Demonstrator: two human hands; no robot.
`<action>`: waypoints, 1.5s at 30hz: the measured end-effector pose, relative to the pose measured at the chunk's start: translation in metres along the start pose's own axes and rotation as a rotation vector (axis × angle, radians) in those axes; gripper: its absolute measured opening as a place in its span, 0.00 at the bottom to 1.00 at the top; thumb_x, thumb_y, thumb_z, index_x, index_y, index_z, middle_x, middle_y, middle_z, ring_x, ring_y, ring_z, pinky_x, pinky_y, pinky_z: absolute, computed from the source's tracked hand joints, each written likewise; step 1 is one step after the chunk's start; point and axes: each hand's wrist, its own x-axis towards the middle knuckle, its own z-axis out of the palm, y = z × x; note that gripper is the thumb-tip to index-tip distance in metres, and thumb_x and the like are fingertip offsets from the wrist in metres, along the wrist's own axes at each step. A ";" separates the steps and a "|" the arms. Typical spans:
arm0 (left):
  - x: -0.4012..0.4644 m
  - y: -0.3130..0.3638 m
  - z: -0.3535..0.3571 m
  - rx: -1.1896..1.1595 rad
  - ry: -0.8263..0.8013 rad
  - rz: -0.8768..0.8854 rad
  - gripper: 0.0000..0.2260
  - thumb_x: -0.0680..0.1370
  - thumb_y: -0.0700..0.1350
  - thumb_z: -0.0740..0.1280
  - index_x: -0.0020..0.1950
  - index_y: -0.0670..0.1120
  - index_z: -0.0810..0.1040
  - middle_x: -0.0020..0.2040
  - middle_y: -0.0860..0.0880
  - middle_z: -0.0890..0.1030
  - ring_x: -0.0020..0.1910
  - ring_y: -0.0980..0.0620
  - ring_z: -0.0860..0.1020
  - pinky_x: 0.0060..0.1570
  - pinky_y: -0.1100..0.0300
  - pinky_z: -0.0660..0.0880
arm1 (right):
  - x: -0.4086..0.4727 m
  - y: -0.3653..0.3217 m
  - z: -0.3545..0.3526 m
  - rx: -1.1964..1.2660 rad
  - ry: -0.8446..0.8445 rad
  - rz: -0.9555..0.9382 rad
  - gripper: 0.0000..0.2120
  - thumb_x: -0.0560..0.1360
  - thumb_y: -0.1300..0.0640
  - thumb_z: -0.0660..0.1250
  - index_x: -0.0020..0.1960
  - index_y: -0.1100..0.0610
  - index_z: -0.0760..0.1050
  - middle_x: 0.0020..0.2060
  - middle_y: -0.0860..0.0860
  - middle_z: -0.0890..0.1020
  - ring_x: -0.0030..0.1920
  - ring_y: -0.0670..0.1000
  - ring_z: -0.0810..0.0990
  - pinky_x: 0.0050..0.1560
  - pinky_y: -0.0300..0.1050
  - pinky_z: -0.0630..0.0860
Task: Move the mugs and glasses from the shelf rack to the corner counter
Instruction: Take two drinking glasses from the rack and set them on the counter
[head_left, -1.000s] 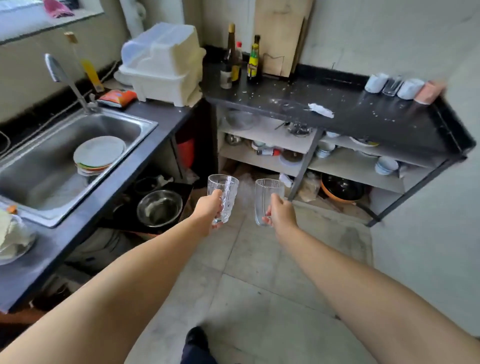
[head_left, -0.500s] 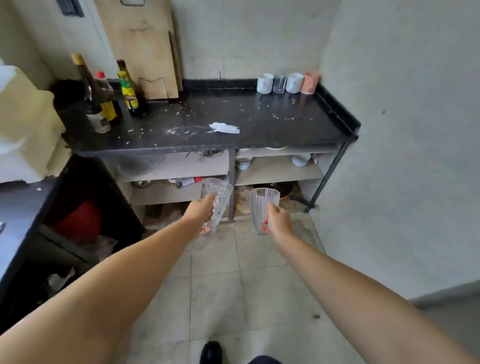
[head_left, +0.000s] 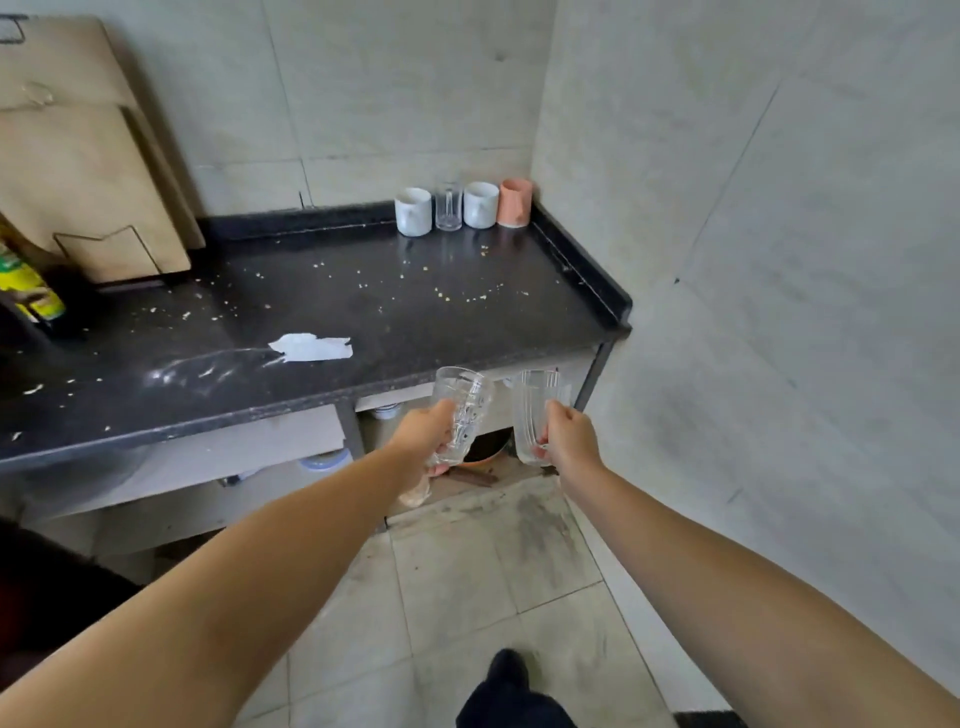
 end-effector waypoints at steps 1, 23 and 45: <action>0.011 0.014 0.011 -0.004 0.001 -0.004 0.15 0.78 0.51 0.59 0.34 0.46 0.67 0.32 0.49 0.68 0.33 0.50 0.67 0.44 0.56 0.72 | 0.020 -0.009 -0.005 0.009 -0.008 -0.002 0.17 0.79 0.57 0.55 0.32 0.59 0.62 0.28 0.52 0.66 0.29 0.49 0.69 0.45 0.49 0.74; 0.330 0.255 0.096 -0.251 -0.039 -0.078 0.17 0.78 0.47 0.58 0.29 0.47 0.63 0.26 0.50 0.65 0.29 0.51 0.66 0.49 0.52 0.71 | 0.389 -0.175 0.058 0.050 0.015 0.060 0.20 0.80 0.53 0.57 0.31 0.58 0.67 0.27 0.52 0.69 0.29 0.49 0.70 0.53 0.55 0.78; 0.496 0.313 0.170 -0.432 0.091 -0.139 0.14 0.78 0.47 0.60 0.32 0.49 0.66 0.29 0.51 0.62 0.30 0.54 0.64 0.57 0.52 0.73 | 0.580 -0.226 0.114 -0.008 0.016 -0.014 0.18 0.81 0.54 0.55 0.33 0.55 0.68 0.31 0.51 0.73 0.39 0.53 0.75 0.53 0.55 0.78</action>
